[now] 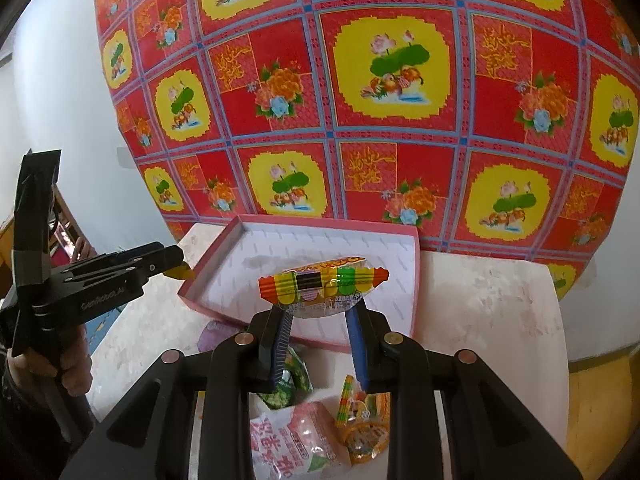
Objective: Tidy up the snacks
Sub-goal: 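Carry the yellow packet with the left tool while the right tool carries the candy stick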
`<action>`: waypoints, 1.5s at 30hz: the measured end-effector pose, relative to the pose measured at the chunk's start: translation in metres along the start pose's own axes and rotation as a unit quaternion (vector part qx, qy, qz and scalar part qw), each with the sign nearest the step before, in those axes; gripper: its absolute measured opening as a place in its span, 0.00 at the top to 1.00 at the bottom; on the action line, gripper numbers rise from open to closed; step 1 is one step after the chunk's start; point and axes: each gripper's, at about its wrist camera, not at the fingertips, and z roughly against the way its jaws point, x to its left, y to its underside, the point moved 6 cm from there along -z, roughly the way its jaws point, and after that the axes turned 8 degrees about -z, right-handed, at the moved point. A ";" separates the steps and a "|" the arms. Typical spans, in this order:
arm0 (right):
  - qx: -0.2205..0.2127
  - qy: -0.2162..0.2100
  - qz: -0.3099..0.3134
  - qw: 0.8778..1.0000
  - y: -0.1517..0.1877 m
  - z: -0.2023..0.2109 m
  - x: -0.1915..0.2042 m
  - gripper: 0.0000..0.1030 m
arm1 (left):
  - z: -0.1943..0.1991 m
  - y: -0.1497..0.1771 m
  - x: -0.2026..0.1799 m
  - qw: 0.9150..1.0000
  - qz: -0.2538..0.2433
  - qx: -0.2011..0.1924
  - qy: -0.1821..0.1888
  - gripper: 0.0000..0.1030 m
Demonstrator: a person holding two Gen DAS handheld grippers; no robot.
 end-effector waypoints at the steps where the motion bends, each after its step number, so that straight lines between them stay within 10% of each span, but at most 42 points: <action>1: 0.000 -0.001 0.000 1.000 -0.001 -0.001 0.001 0.73 | -0.001 -0.001 0.002 1.000 0.000 0.001 -0.002 0.68; 45: 0.086 -0.011 -0.067 0.994 -0.026 -0.113 -0.038 0.73 | -0.114 -0.032 -0.014 0.998 -0.029 0.049 -0.015 0.68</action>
